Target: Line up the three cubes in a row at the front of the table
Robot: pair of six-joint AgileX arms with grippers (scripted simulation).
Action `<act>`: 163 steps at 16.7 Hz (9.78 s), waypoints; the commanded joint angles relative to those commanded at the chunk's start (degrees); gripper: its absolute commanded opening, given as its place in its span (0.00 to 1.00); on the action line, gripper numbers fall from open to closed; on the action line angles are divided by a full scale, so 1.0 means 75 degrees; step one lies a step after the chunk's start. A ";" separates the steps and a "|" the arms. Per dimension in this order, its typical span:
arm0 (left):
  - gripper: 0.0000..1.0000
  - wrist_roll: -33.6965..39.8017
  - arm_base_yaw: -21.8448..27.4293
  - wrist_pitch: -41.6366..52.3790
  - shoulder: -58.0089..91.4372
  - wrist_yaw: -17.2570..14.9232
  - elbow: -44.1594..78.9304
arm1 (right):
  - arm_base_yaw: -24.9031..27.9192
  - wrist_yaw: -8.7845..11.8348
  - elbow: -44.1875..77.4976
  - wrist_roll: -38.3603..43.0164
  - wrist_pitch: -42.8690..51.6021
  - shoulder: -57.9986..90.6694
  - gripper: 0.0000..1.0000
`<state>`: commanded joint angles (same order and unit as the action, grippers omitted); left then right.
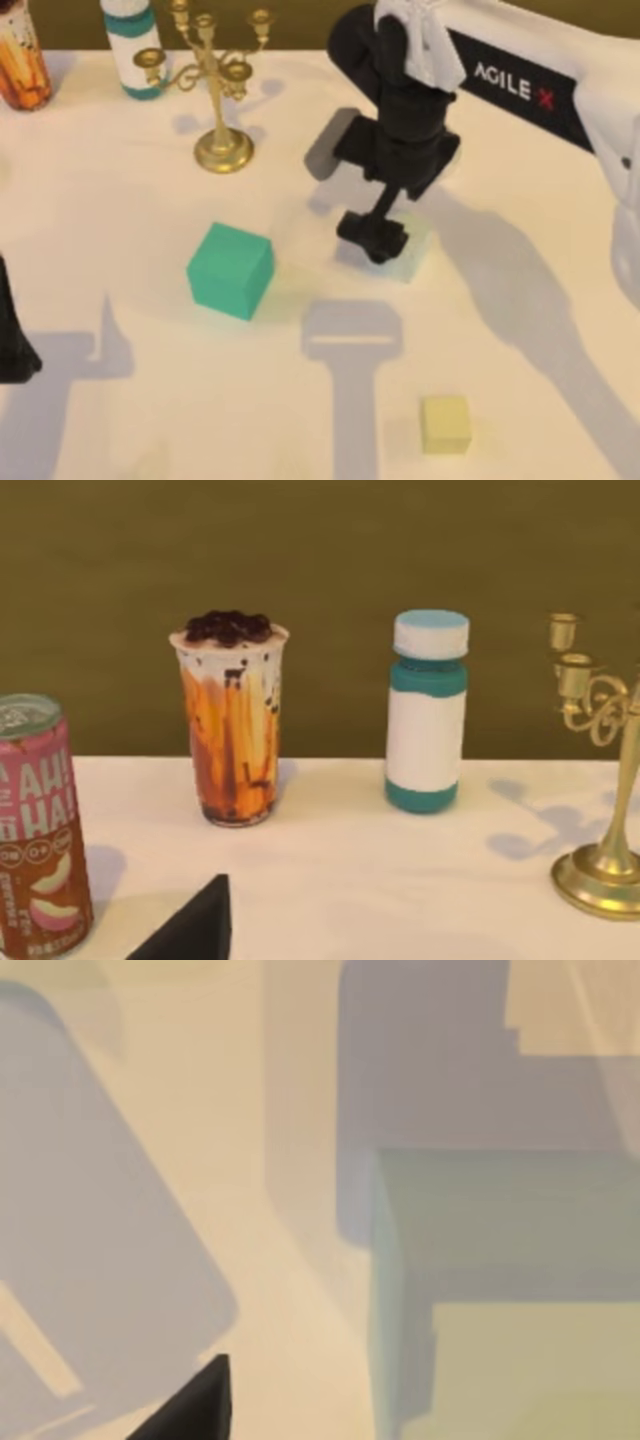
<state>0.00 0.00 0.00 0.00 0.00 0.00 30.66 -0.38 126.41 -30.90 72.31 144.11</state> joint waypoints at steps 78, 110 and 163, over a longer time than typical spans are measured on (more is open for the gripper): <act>1.00 0.0000 0.0000 0.0000 0.0000 0.0000 0.0000 | 0.2905 0.0101 -0.6948 -0.0830 -0.3493 -0.3572 0.00; 1.00 0.0000 0.0000 0.0000 0.0000 0.0000 0.0000 | 0.2961 0.0118 -0.6153 -0.0877 -0.2111 -0.4092 1.00; 1.00 0.0423 0.3378 0.6497 1.7334 -0.0028 1.1832 | -0.4012 0.0051 -1.6854 0.4120 -0.9641 -1.9215 1.00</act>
<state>3.17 25.34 48.73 130.01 -0.21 88.74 0.57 0.00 0.00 0.00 0.00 0.00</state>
